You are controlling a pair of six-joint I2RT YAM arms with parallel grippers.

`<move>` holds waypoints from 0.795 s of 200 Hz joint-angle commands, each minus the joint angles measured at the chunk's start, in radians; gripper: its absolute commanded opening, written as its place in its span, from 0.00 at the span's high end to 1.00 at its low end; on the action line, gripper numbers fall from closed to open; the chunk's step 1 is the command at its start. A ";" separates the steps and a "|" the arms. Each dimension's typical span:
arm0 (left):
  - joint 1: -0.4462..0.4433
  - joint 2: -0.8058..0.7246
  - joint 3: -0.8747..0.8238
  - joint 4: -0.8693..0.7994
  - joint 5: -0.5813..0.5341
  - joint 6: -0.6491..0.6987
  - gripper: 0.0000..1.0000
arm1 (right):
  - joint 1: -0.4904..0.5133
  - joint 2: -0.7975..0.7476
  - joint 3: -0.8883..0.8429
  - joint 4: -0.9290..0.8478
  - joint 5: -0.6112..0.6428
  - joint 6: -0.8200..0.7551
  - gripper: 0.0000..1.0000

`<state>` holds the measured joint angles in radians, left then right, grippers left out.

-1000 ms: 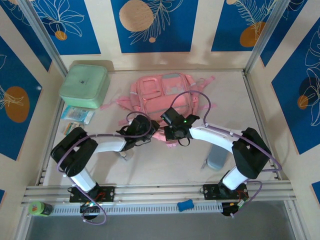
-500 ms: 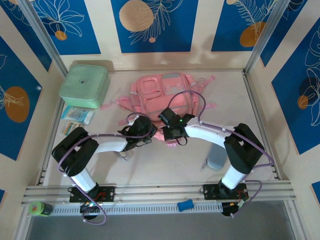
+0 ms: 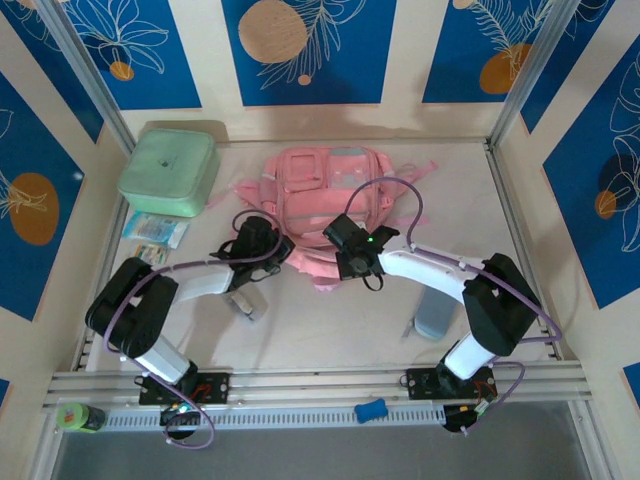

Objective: Pack the student bag
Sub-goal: Zip the student bag at the center of the table.

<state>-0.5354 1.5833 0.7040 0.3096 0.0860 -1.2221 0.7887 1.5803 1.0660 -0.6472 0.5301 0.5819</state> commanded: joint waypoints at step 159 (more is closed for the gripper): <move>-0.287 -0.247 -0.056 -0.081 -0.293 -0.340 0.50 | 0.079 -0.048 0.006 0.014 -0.105 0.100 1.00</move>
<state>-0.7807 1.2964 0.6086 0.1833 -0.1009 -1.4246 0.8757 1.5932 1.0954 -0.6407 0.4297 0.6636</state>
